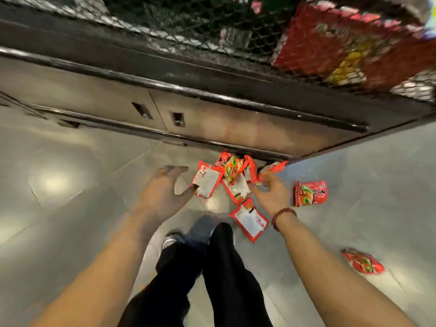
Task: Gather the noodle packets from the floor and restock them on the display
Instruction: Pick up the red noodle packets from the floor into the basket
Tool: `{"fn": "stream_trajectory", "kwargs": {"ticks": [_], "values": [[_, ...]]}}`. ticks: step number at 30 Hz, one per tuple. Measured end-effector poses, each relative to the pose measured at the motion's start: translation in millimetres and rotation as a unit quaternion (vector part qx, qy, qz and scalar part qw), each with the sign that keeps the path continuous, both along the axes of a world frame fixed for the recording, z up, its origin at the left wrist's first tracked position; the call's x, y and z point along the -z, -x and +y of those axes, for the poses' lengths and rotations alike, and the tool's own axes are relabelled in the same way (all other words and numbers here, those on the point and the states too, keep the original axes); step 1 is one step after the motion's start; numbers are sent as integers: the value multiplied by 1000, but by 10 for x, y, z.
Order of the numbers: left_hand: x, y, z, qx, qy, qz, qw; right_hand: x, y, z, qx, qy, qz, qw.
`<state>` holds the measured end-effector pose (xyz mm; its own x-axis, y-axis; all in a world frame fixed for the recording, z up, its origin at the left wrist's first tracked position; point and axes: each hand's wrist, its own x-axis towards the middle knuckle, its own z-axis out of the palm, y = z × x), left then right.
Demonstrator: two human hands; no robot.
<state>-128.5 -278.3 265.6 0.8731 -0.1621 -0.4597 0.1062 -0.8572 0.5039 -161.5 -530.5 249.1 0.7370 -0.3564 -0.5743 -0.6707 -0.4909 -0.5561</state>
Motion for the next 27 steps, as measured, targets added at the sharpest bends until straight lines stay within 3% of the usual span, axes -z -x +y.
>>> {"fn": "stream_trajectory", "kwargs": {"ticks": [4, 9, 14, 23, 27], "values": [[994, 115, 10, -14, 15, 14, 1000, 1231, 3, 59, 57, -32, 13, 998], [2298, 76, 139, 91, -38, -16, 995, 2665, -106, 50, 159, -75, -15, 984], [3269, -159, 231, 120, -26, -22, 992, 3696, -332, -92, 206, -108, -58, 971], [4112, -379, 214, 110, 53, -35, 992, 4521, -669, -86, 297, -194, -140, 924], [4198, -436, 227, 91, 84, -16, 992, 4479, -706, 46, 374, -246, -205, 870]]}}
